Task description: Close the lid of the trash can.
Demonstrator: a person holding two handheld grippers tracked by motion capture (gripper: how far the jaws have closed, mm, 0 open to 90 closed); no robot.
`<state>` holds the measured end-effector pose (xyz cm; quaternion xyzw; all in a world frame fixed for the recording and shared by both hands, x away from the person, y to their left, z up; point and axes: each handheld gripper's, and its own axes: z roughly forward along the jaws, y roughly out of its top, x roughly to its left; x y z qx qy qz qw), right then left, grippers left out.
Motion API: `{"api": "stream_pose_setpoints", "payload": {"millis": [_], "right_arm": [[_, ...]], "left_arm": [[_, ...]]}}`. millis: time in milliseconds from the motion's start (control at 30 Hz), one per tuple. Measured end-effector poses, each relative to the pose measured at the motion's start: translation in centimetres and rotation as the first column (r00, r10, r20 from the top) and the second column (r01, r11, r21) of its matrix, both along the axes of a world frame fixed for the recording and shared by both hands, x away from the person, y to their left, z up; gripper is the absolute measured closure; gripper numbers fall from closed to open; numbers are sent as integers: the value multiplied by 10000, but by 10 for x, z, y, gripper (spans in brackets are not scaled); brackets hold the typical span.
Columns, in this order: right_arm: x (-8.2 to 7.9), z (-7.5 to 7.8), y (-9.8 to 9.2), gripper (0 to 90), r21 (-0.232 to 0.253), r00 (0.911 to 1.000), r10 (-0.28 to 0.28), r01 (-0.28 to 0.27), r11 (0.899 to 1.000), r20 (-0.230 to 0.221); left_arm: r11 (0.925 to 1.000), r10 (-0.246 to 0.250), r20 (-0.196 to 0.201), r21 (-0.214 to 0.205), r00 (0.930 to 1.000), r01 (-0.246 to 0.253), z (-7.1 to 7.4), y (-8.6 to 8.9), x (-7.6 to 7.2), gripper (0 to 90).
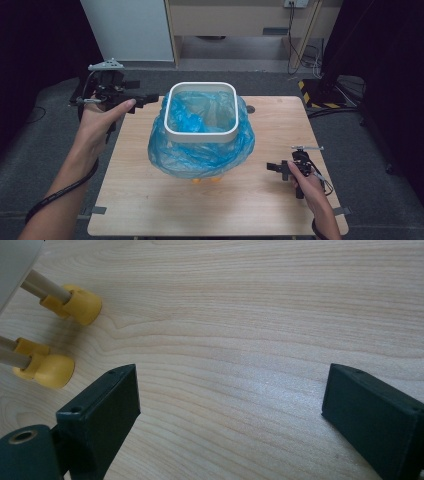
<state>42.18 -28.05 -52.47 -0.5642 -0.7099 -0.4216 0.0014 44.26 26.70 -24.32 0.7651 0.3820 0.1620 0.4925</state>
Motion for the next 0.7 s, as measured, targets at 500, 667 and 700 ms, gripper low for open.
{"api": "stream_pose_setpoints", "payload": {"millis": [500, 667, 700], "right_arm": [[0, 0, 0, 81, -23, 10000, 30, -30, 10000, 17], [0, 0, 0, 81, 4, 10000, 25, -25, 10000, 42], [0, 0, 0, 81, 8, 10000, 24, -24, 10000, 45]], "left_arm": [[9946, 900, -427, 567, 9950, -875, -55, 16, 6, 47], [9922, 1082, -674, 697, 9918, -1035, -79, 19, 9, 48], [9919, 1127, -733, 665, 9909, -1079, -83, 20, 10, 48]]}}
